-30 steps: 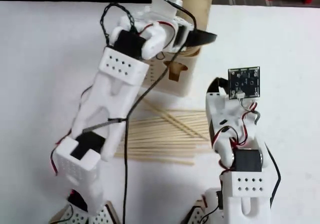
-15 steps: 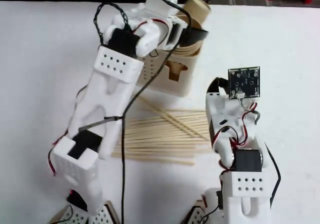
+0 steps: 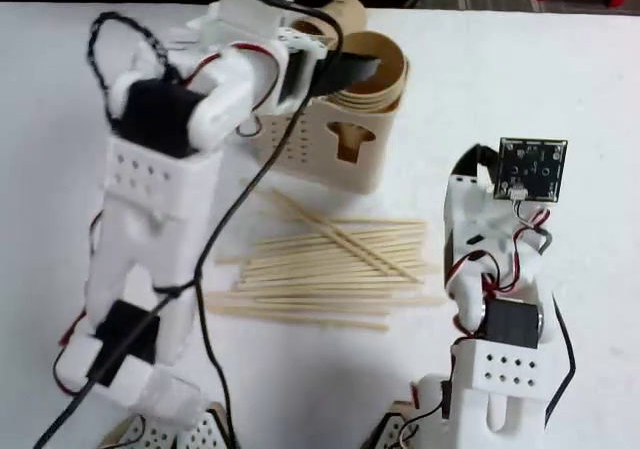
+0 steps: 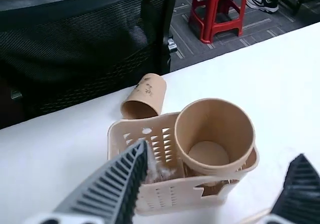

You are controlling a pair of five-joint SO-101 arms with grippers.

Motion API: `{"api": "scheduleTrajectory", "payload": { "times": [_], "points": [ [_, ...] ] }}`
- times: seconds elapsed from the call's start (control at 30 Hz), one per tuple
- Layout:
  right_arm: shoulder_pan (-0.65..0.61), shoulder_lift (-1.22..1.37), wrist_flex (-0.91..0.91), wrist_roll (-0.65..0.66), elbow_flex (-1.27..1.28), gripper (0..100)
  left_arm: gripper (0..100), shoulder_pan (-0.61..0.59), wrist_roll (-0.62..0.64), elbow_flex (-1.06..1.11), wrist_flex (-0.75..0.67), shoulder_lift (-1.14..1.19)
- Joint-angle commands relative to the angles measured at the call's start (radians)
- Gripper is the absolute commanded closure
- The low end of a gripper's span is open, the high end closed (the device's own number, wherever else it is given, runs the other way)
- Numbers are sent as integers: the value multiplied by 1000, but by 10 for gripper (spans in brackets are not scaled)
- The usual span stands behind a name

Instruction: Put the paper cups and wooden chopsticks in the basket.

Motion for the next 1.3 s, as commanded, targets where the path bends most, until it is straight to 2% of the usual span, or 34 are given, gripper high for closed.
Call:
{"api": "scheduleTrajectory", "payload": {
  "times": [0.0,0.13,0.27,0.5,0.67,0.8,0.97,1.13,1.27],
  "points": [
    [16,-12,-19,-11,-15,980,596,-39,-5,-40,54,-117],
    [16,-12,-19,-11,-15,979,596,-91,-5,-40,110,-188],
    [12,-10,-19,-12,-12,938,596,-173,-5,-38,170,-231],
    [10,-10,-12,-49,-12,933,596,-349,-6,-38,269,-246],
    [8,-10,-12,-51,-9,933,596,-504,-5,52,252,-239],
    [-31,-8,-12,-48,6,933,596,-619,-5,256,127,-239],
    [-74,-8,-10,-44,14,932,596,-714,-8,591,-150,-240],
    [-74,-8,-10,-43,14,932,596,-746,-12,879,-445,-245],
    [-76,-8,-10,-43,12,932,596,-742,-11,1025,-621,-240]
  ]
}}
